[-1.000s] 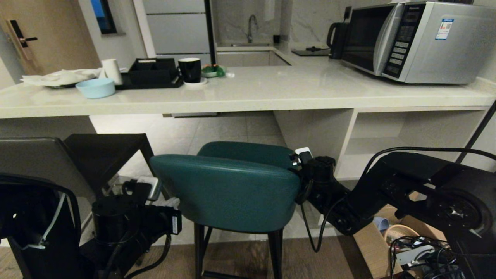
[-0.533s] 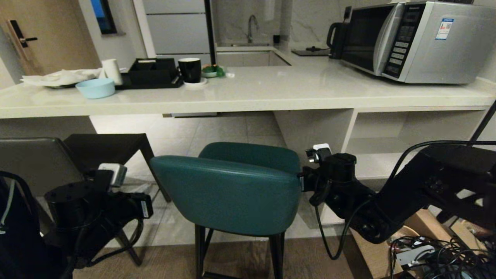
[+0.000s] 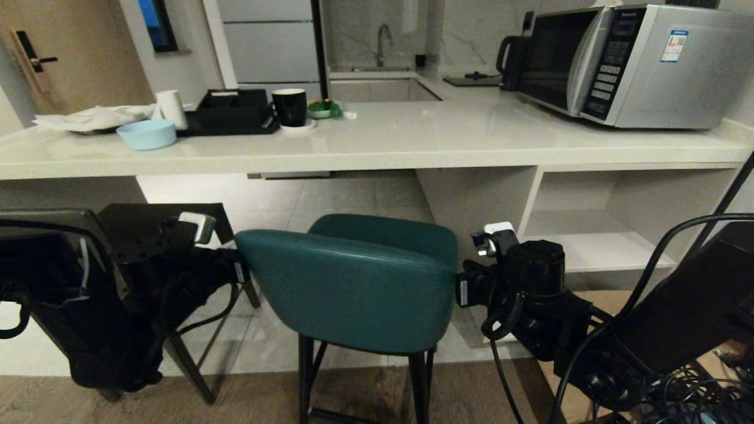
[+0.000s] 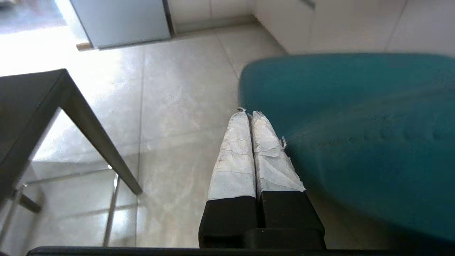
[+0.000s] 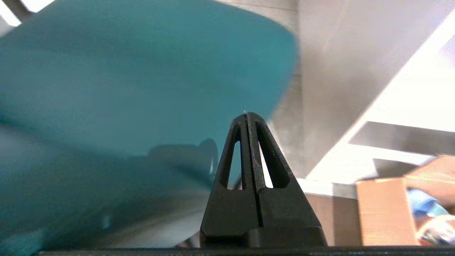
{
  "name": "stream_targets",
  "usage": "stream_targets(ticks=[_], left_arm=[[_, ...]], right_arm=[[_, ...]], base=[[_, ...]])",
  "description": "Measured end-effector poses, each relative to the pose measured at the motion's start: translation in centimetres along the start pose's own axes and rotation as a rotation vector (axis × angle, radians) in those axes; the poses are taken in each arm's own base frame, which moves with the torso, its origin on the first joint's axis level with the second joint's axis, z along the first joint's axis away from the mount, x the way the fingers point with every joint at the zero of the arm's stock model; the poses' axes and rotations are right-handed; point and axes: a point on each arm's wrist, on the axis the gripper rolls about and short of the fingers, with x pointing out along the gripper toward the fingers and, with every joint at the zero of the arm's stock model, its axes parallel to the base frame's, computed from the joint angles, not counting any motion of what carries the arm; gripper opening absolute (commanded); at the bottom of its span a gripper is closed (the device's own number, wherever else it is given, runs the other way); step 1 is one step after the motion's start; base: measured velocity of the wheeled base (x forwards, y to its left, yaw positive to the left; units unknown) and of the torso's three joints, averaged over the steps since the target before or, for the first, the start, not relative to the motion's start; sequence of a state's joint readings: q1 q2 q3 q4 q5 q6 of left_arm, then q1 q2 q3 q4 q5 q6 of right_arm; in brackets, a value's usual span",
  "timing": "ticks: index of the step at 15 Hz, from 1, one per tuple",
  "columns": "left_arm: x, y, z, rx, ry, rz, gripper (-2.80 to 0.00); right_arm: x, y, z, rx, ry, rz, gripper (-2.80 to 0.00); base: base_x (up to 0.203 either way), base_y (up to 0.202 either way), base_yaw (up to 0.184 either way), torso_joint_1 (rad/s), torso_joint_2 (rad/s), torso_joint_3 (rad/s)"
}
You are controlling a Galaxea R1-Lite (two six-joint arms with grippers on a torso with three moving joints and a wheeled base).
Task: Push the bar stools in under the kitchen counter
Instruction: Push the blue chair back under the dining table
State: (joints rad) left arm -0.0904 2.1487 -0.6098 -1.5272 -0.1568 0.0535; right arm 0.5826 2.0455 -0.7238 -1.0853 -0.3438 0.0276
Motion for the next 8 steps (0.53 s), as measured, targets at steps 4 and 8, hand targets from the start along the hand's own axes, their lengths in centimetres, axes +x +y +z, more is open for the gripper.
stream_targets(ticks=[4,8], left_arm=[[0.9,-0.5,-1.3,-0.006,0.024,-0.024,-2.8],[1.2,-3.2,-1.3,-0.013,0.028,-0.088,-2.8]], right_arm=[[0.6,1.2,-0.2,-0.003,-0.001,0.024,-2.8],[3.1,0.7,-0.1,0.014,-0.023,-0.013,-2.8]], base=[[0.0,0.0,0.0,0.0,0.0,0.0],[0.0,0.0,0.0,0.0,0.0,0.0]])
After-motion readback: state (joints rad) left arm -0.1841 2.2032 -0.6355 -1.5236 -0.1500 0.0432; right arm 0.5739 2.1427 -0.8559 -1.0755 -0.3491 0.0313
